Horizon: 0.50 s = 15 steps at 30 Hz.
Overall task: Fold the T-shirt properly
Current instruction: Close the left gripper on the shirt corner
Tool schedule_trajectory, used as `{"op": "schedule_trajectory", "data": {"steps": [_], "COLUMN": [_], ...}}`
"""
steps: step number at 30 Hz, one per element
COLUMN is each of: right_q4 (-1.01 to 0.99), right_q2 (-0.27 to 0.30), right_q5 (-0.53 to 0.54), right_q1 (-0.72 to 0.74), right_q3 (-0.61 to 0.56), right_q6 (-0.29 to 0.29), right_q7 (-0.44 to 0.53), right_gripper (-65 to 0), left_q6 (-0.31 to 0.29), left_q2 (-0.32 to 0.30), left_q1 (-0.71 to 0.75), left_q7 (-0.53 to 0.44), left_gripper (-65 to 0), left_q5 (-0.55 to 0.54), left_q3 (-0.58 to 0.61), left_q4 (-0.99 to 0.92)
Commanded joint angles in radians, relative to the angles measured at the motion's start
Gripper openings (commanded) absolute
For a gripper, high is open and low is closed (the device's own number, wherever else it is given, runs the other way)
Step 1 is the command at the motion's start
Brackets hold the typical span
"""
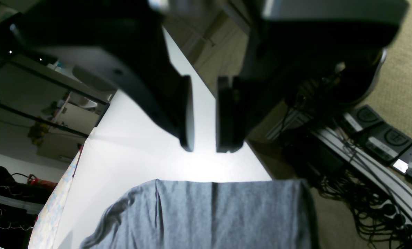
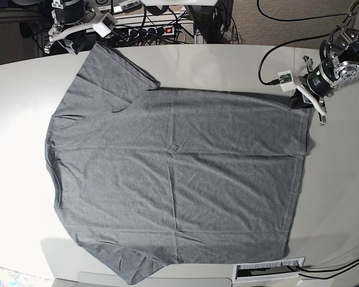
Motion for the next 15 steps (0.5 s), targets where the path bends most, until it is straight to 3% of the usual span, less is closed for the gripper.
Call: {"op": "schedule_trajectory", "data": {"steps": [1, 11, 15], "right_q4": [0.018, 0.018, 0.018], "right_q2": [0.009, 0.032, 0.047], "right_q5": [-0.017, -0.008, -0.009], "right_q1": [-0.009, -0.009, -0.009], "right_q3": [0.004, 0.004, 0.004], "right_q6": [-0.016, -0.016, -0.016], "right_q7": [0.004, 0.024, 0.026], "right_gripper": [-52.9, -52.9, -52.9], "left_q6": [0.014, 0.019, 0.08], "left_q2": [-0.027, -0.057, -0.08], "left_q1": [0.007, 0.138, 0.175], "left_q7": [0.011, 0.051, 0.051], "left_gripper": [-65.0, -65.0, -65.0], "left_q5": [0.001, 0.076, 0.11], "left_q3": [-0.008, -0.008, -0.008], "left_q4": [0.03, 0.112, 0.112]}}
